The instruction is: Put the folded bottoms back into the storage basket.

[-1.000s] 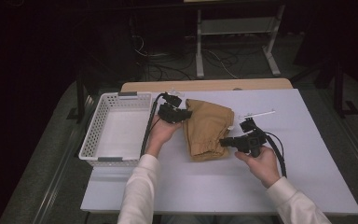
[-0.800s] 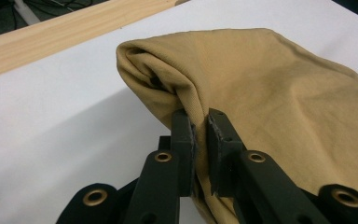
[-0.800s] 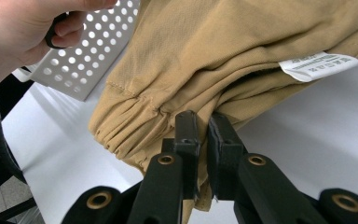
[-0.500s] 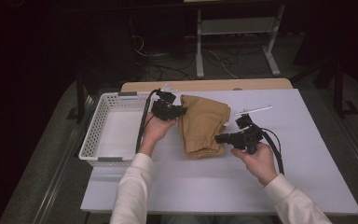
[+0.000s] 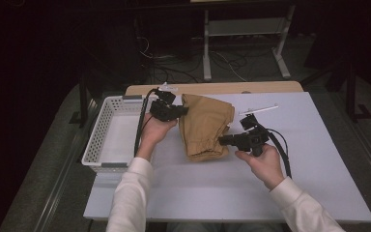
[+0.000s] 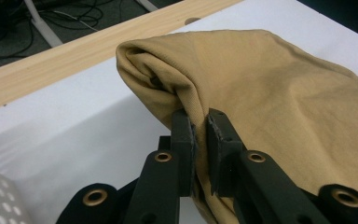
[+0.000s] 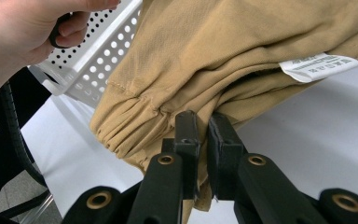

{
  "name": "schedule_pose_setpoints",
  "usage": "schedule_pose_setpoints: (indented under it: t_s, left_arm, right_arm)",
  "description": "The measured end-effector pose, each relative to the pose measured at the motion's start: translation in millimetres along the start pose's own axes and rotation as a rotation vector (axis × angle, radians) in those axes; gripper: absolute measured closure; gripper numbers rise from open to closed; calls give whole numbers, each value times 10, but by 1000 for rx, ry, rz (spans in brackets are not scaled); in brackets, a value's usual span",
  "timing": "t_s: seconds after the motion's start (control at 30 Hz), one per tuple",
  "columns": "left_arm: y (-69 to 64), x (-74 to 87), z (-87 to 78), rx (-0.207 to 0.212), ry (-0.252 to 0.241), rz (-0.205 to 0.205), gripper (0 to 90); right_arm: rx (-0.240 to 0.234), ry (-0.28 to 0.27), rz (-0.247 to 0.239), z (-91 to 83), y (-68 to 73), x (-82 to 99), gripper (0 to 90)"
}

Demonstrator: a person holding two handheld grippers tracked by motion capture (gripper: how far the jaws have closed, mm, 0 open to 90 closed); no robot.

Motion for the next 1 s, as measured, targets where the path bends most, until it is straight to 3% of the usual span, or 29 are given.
schedule_pose_setpoints:
  t_s: [0.43,1.0]
  left_arm:
    - [27,-71,-207,-16,-25,-2,828]
    - [133,-70,-471,-42,-38,-7,828]
  right_arm:
    - [-1,-20,-31,-68,154,-146,817]
    - [-12,-14,-64,-32,379,-287,816]
Point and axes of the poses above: each handheld gripper's, and its own axes: z roughly forward along the jaws, x roughly out of its underside, y roughly to its left, the point moved 10 cm from there along z, roughly forward along the jaws, and after that the axes turned 13 degrees about x, right-handed, at the moved point
